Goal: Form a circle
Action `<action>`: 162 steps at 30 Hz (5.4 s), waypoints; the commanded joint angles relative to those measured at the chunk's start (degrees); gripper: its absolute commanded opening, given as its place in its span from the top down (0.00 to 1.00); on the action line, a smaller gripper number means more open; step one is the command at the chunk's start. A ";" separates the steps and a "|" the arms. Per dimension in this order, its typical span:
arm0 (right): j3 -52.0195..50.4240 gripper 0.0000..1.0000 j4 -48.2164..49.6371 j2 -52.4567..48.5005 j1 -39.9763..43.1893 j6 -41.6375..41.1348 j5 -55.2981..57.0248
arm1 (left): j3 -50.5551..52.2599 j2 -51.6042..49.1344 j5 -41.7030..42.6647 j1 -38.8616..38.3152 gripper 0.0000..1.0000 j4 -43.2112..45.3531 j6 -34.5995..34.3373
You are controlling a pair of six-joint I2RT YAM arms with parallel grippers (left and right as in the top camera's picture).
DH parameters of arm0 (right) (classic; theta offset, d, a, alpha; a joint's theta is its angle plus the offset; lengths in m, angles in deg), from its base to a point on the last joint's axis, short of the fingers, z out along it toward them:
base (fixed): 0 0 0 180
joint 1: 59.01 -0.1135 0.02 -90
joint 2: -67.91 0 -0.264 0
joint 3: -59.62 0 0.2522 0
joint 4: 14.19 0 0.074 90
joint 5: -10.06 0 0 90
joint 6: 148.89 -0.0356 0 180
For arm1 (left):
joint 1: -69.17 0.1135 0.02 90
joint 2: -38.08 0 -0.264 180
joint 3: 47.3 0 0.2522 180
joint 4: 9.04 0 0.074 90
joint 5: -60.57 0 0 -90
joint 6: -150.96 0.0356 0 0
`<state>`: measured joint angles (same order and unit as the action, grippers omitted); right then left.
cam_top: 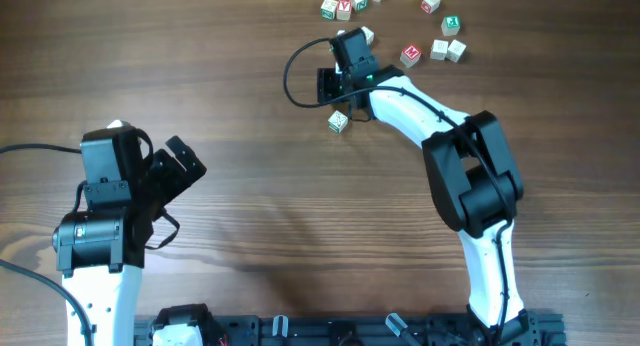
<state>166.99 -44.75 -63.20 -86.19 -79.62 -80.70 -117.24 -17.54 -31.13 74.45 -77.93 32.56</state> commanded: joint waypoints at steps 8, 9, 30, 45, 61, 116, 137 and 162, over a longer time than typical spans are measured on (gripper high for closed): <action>3.13 0.75 -1.73 2.60 -1.51 2.54 1.55 | 0.15 -0.07 -0.76 0.31 0.00 -0.02 -0.39; 3.15 0.76 -2.54 4.13 -1.31 2.51 2.32 | 0.15 -0.07 -0.76 0.31 0.00 -0.02 -0.39; -19.45 0.76 -14.27 21.62 4.61 5.25 -2.38 | 0.15 -0.07 -0.76 0.31 0.00 -0.02 -0.39; -30.49 0.76 3.74 21.57 3.85 11.80 -4.31 | 0.15 -0.07 -0.76 0.31 0.00 -0.02 -0.39; -30.45 0.40 3.45 21.79 3.85 14.43 -4.33 | 0.15 -0.07 -0.76 0.31 0.00 -0.02 -0.39; -30.73 0.82 2.60 22.58 2.38 22.27 -5.81 | 0.15 -0.07 -0.76 0.31 0.00 -0.02 -0.39; -30.73 0.82 3.69 22.58 2.38 25.24 -5.09 | 0.15 -0.07 -0.76 0.31 0.00 -0.02 -0.39; -30.73 0.81 3.30 22.56 2.38 27.43 -4.28 | 0.15 -0.07 -0.76 0.31 0.00 -0.02 -0.39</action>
<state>136.72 -41.56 -40.95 -83.59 -53.83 -84.83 -117.24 -17.54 -31.15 74.45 -78.06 32.56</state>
